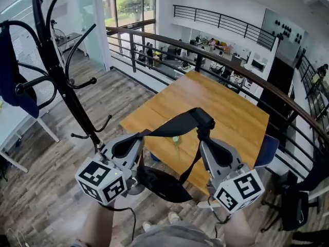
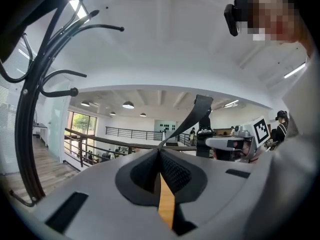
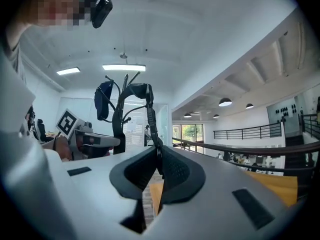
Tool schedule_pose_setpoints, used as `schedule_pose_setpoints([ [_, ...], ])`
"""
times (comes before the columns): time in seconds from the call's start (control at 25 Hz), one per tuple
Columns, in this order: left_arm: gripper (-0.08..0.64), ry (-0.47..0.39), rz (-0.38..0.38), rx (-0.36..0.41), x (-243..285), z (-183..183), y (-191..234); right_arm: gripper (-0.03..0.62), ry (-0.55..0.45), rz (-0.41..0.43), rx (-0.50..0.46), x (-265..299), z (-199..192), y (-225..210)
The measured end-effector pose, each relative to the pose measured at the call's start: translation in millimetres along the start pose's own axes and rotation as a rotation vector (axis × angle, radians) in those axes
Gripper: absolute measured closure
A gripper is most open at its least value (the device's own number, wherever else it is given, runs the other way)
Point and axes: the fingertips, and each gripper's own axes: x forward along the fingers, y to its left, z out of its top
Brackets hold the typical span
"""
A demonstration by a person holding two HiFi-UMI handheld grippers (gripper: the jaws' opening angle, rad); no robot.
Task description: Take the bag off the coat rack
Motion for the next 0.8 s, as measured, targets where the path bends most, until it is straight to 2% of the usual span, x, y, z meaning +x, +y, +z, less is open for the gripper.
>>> schedule_pose_setpoints([
  [0.24,0.545,0.080,-0.061,-0.009,17.4,-39.8,-6.2,0.543,0.066,-0.059,0.017,-15.6,-36.1,-5.6],
  [0.4,0.545,0.138,-0.119,0.036,25.3,-71.1,-22.0,0.543,0.094,-0.091,0.045,-26.8,-64.3,-11.9],
  [0.64,0.545,0.201,-0.150,-0.003,28.2,-112.9,-39.5,0.543,0.150,-0.116,0.096,-43.7,-103.8,-17.5],
  [0.8,0.545,0.233,-0.153,-0.037,28.2,-125.4,-38.3,0.543,0.188,-0.137,0.119,-45.9,-118.1,-21.2],
])
